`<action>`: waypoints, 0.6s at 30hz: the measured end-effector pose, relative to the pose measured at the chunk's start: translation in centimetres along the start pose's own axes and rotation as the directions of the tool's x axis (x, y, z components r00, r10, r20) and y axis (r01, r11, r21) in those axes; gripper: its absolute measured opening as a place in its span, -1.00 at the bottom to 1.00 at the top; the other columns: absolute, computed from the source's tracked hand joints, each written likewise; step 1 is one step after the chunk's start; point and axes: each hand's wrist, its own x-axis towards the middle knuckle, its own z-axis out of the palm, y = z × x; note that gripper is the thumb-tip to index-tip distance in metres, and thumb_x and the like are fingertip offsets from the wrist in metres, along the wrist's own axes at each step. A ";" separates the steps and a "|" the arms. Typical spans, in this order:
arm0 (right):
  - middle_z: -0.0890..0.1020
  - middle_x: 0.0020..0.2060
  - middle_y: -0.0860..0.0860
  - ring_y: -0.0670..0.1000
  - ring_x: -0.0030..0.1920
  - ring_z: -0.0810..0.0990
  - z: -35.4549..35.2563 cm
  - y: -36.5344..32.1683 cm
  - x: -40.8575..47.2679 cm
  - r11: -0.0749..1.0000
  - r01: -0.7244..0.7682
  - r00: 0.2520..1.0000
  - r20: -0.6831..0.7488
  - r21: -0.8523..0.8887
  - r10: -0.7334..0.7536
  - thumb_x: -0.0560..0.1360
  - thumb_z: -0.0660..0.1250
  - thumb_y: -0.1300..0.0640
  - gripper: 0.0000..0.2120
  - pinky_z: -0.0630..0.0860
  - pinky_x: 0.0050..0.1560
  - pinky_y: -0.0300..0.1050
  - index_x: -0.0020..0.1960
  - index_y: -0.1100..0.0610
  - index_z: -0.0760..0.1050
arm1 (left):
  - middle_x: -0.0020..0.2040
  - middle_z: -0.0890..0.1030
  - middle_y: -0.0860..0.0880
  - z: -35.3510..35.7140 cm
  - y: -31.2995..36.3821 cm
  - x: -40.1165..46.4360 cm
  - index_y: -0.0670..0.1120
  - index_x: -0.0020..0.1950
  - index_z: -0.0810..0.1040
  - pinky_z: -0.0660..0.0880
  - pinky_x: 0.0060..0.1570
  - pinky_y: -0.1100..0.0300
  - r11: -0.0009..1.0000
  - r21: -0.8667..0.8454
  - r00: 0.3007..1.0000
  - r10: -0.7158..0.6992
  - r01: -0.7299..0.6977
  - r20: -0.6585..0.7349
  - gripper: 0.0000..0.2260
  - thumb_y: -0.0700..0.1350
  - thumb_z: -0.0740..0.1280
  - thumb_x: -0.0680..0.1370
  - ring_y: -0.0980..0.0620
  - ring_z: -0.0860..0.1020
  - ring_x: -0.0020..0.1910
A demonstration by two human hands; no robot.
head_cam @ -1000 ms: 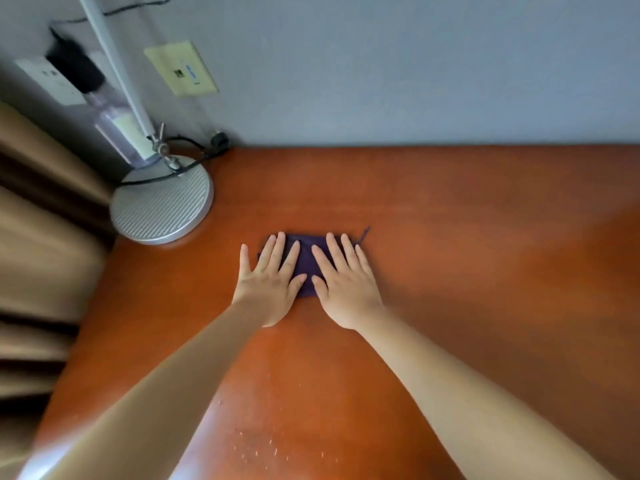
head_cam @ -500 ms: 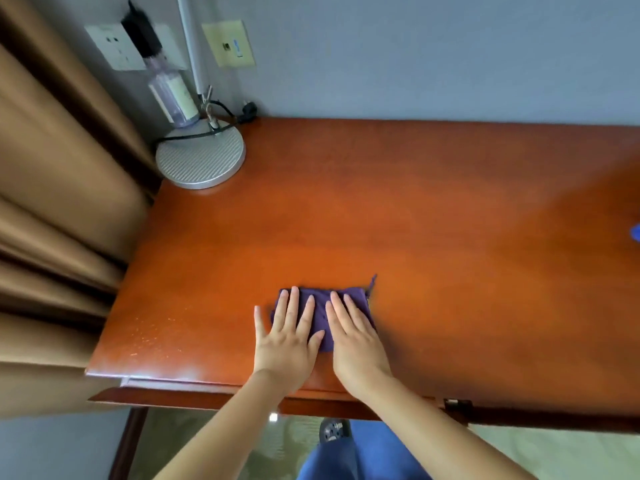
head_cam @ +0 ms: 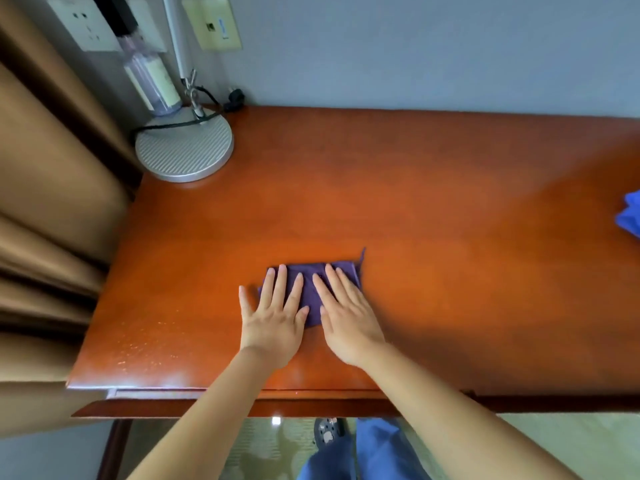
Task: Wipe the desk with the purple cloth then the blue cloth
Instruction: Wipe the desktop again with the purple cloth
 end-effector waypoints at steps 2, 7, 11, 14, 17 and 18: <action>0.29 0.48 0.10 0.08 0.46 0.30 1.1 0.1 -2.9 1.000 -0.005 0.999 -0.036 -0.005 0.004 0.58 -0.04 0.00 -0.48 0.21 0.41 0.02 0.50 0.09 0.26 | 0.54 0.18 -0.14 0.9 0.2 -2.5 -0.01 0.55 0.09 0.07 0.34 -0.34 0.999 -0.042 1.000 0.024 -0.024 0.017 -0.44 0.15 -0.32 0.62 -0.12 0.14 0.53; 0.32 0.47 0.10 0.07 0.45 0.33 2.0 0.4 -7.3 1.000 -0.018 0.998 -0.054 0.020 0.019 0.59 0.02 -0.03 -0.50 0.31 0.41 0.00 0.49 0.08 0.23 | 0.47 0.34 -0.17 2.2 1.9 -4.7 -0.04 0.48 0.31 0.10 0.27 -0.37 0.993 -0.050 0.992 0.107 -0.104 0.070 -0.47 0.11 -0.19 0.65 -0.14 0.22 0.47; 0.33 0.46 0.10 0.08 0.44 0.34 1.0 1.6 -3.9 0.997 -0.071 0.997 -0.031 0.008 0.072 0.58 0.00 -0.04 -0.48 0.39 0.34 0.07 0.48 0.11 0.27 | 0.56 -0.04 -0.09 0.3 2.1 -1.1 0.04 0.56 0.04 -0.09 0.38 -0.34 0.996 0.012 0.996 0.083 -0.084 0.036 -0.41 0.16 -0.30 0.55 -0.07 0.00 0.55; -0.03 0.56 0.06 0.05 0.55 -0.03 -0.7 3.0 -0.5 1.000 0.001 1.000 -0.006 -0.023 -0.001 0.52 -0.29 -0.13 -0.33 0.04 0.52 0.00 0.57 0.07 -0.01 | 0.51 -0.39 -0.02 -0.8 2.5 1.7 0.08 0.41 -0.43 -0.27 0.40 -0.29 1.000 0.007 0.999 0.024 -0.025 0.032 -0.56 0.15 -0.35 0.59 -0.01 -0.34 0.52; -0.24 0.55 -0.01 -0.03 0.54 -0.26 -1.9 3.6 0.6 0.999 0.024 0.997 0.071 -0.026 -0.022 0.58 -0.31 -0.14 -0.41 -0.25 0.49 -0.10 0.57 0.01 -0.20 | 0.54 -0.37 -0.03 -1.2 3.1 2.5 0.07 0.39 -0.46 -0.24 0.42 -0.29 1.000 0.029 1.000 -0.006 0.005 0.029 -0.55 0.12 -0.24 0.65 -0.01 -0.35 0.52; -0.23 0.55 0.00 -0.02 0.54 -0.25 -1.9 3.6 0.2 1.000 0.019 0.997 0.070 -0.009 -0.018 0.58 -0.30 -0.14 -0.41 -0.24 0.49 -0.10 0.57 0.01 -0.19 | 0.53 -0.38 -0.03 -1.0 3.1 2.3 0.07 0.40 -0.46 -0.24 0.41 -0.29 0.999 0.042 1.000 0.004 -0.005 0.016 -0.56 0.14 -0.30 0.63 -0.01 -0.34 0.52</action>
